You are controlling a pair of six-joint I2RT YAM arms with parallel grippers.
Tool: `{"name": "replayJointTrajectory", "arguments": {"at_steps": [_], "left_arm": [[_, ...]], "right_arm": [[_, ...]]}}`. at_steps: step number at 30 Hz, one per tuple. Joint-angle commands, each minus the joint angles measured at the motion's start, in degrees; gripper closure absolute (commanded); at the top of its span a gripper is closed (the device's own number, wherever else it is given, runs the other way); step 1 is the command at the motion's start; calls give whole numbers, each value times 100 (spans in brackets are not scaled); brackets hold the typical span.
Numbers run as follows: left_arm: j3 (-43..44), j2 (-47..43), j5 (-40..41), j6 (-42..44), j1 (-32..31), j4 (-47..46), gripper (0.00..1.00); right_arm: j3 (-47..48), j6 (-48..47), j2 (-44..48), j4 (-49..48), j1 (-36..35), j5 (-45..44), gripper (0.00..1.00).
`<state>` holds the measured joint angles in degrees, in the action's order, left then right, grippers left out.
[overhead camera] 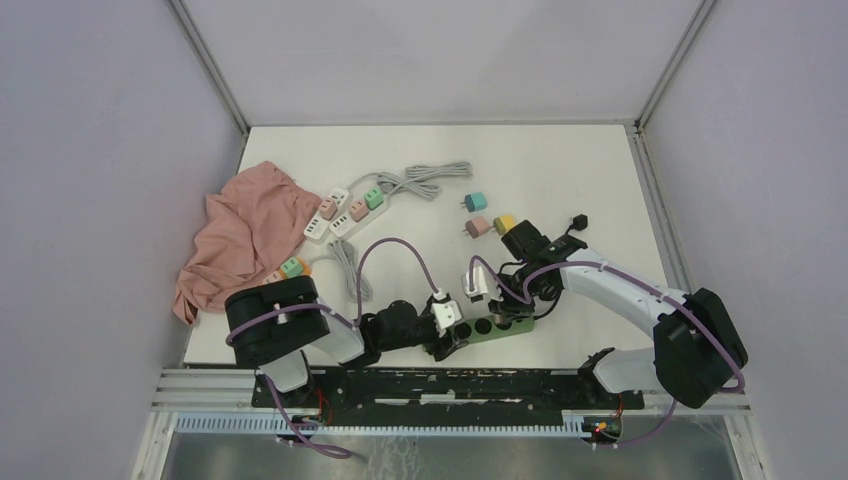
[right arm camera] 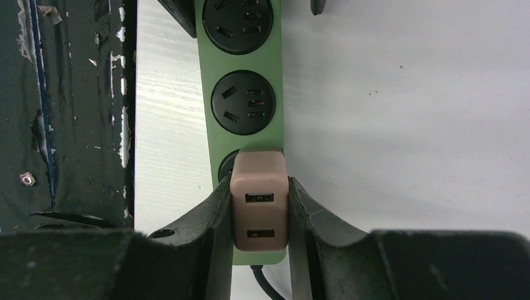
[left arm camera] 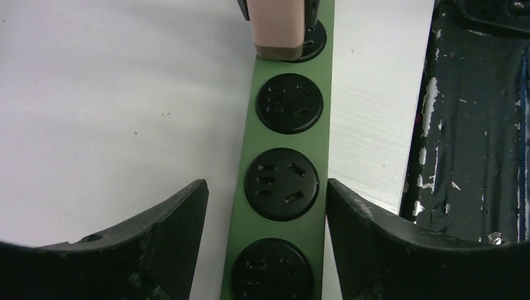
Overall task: Pull the plug off the socket
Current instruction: Remove the plug from the socket.
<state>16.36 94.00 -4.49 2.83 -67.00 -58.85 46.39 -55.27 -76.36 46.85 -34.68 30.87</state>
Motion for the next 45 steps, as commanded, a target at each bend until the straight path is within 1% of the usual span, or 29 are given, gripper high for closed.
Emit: {"name": "replayJointTrajectory", "arguments": {"at_steps": [1,2,3,6,7,9,12,13,19,22,23,25,29,31,33,34,35,37,40,42,44,45], "left_arm": [[41,147,202,285,-28,-297,35],[81,175,204,274,-32,-274,42],[108,211,192,271,-32,-259,44],[154,283,95,268,-32,-261,45],[153,308,52,270,-32,-272,50],[160,333,22,279,-32,-281,76],[164,361,-38,333,-27,-294,94],[164,376,-72,343,-28,-293,97],[237,600,-346,303,-32,-344,97],[226,674,-352,245,-19,-378,97],[189,677,-309,237,-23,-402,97],[96,664,-199,210,-16,-476,97],[-25,657,-114,192,15,-570,97],[-27,675,-126,192,30,-580,97],[-28,667,-146,192,36,-604,97],[-23,657,-160,192,38,-607,97],[-22,645,-169,184,36,-604,97],[4,642,-200,164,38,-607,97],[86,686,-271,129,38,-594,97],[135,714,-316,92,38,-559,97],[162,734,-324,66,43,-534,97],[180,738,-309,48,39,-508,97]], "right_arm": [[260,88,123,-356,22,-99,100],[260,82,118,-352,22,-85,100],[249,79,123,-345,22,-75,100],[252,70,102,-321,17,-40,100],[258,68,85,-325,22,-22,100],[277,111,36,-326,22,56,100],[282,217,-56,-380,20,309,100],[279,252,-67,-419,21,412,100],[163,751,-31,-1013,5,1124,100],[212,940,-97,-1193,19,782,100],[240,954,-103,-1184,100,615,100],[269,887,-29,-1112,387,592,100],[1,54,291,-770,763,578,100],[-133,-629,407,-332,784,867,100],[-217,-1398,424,135,778,1371,100],[-241,-1687,412,286,742,1629,100],[-245,-1737,392,307,653,1599,100],[-224,-1275,357,0,400,1429,100],[-87,-462,271,-470,270,1427,100],[13,164,228,-812,241,1274,100],[40,693,258,-1219,238,846,100],[43,798,275,-1324,241,553,100]]}}
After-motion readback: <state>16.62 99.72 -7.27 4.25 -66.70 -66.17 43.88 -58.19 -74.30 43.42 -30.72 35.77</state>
